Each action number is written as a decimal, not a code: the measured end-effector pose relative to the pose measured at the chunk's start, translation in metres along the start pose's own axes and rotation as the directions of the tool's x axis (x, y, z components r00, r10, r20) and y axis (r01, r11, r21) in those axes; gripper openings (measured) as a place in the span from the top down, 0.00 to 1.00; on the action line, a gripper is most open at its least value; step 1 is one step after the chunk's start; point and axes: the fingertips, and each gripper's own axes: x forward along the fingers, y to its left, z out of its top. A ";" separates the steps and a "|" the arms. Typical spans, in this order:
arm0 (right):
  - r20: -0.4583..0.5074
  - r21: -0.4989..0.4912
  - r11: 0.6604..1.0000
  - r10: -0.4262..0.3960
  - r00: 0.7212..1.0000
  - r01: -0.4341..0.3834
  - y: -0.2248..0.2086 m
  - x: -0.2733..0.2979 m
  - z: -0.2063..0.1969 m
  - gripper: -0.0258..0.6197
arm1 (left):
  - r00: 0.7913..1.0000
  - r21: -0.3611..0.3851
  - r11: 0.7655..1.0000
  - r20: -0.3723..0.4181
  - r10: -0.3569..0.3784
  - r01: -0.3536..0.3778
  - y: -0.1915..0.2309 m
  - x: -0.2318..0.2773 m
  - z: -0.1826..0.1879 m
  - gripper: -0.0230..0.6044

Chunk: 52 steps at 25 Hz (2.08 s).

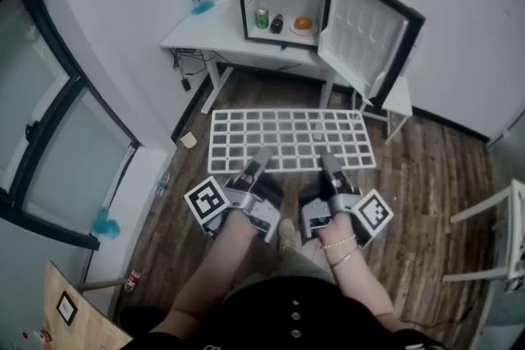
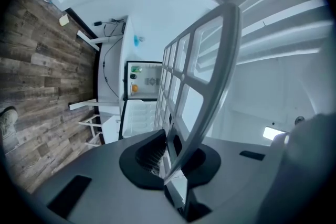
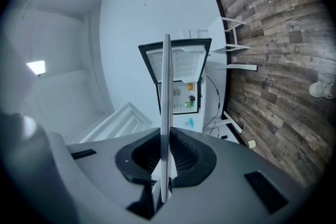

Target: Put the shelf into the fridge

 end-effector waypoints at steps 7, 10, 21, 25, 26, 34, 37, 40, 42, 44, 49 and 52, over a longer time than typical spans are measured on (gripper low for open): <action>-0.012 -0.008 1.000 0.001 1.000 -0.001 -0.006 0.068 0.023 0.91 | 1.000 0.007 1.000 0.006 0.002 -0.002 0.015 0.057 0.037 0.91; -0.026 -0.022 1.000 0.008 1.000 -0.008 -0.002 0.104 0.034 0.91 | 1.000 0.005 1.000 0.023 -0.006 0.006 0.017 0.085 0.055 0.91; -0.017 -0.017 1.000 0.017 1.000 -0.017 0.001 0.200 0.070 0.91 | 0.998 0.021 1.000 0.055 -0.003 0.002 0.032 0.176 0.107 0.91; -0.008 -0.031 0.999 0.020 1.000 -0.020 -0.002 0.226 0.083 0.91 | 0.997 0.029 1.000 0.077 -0.003 0.000 0.039 0.202 0.121 0.91; -0.007 -0.034 0.999 0.021 1.000 -0.021 -0.003 0.232 0.086 0.91 | 0.996 0.035 0.999 0.084 -0.004 0.001 0.041 0.208 0.124 0.91; -0.020 -0.082 0.995 0.054 0.998 -0.056 -0.004 0.268 0.099 0.91 | 0.994 0.057 0.998 0.103 -0.037 0.032 0.048 0.239 0.141 0.91; -0.024 -0.112 0.991 0.066 0.998 -0.069 -0.004 0.274 0.101 0.91 | 0.995 0.033 0.999 0.090 -0.036 0.034 0.052 0.242 0.141 0.91; -0.050 -0.099 0.993 0.063 0.997 -0.068 -0.005 0.279 0.095 0.91 | 0.996 -0.009 0.999 0.077 -0.038 0.039 0.057 0.246 0.139 0.91; -0.057 -0.093 0.994 0.049 0.997 -0.055 -0.008 0.285 0.096 0.91 | 0.997 -0.024 0.999 0.070 -0.033 0.034 0.062 0.251 0.139 0.91; -0.062 -0.093 0.995 0.026 0.998 -0.032 -0.012 0.292 0.098 0.91 | 0.997 -0.031 0.999 0.075 -0.021 0.023 0.067 0.256 0.142 0.91; -0.046 -0.094 0.996 -0.013 0.999 0.009 -0.019 0.298 0.103 0.91 | 0.997 -0.023 1.000 0.077 -0.004 0.005 0.075 0.265 0.147 0.91; -0.048 -0.100 0.995 -0.022 0.999 0.018 -0.020 0.297 0.104 0.91 | 0.998 -0.034 0.999 0.068 -0.004 0.006 0.078 0.265 0.145 0.91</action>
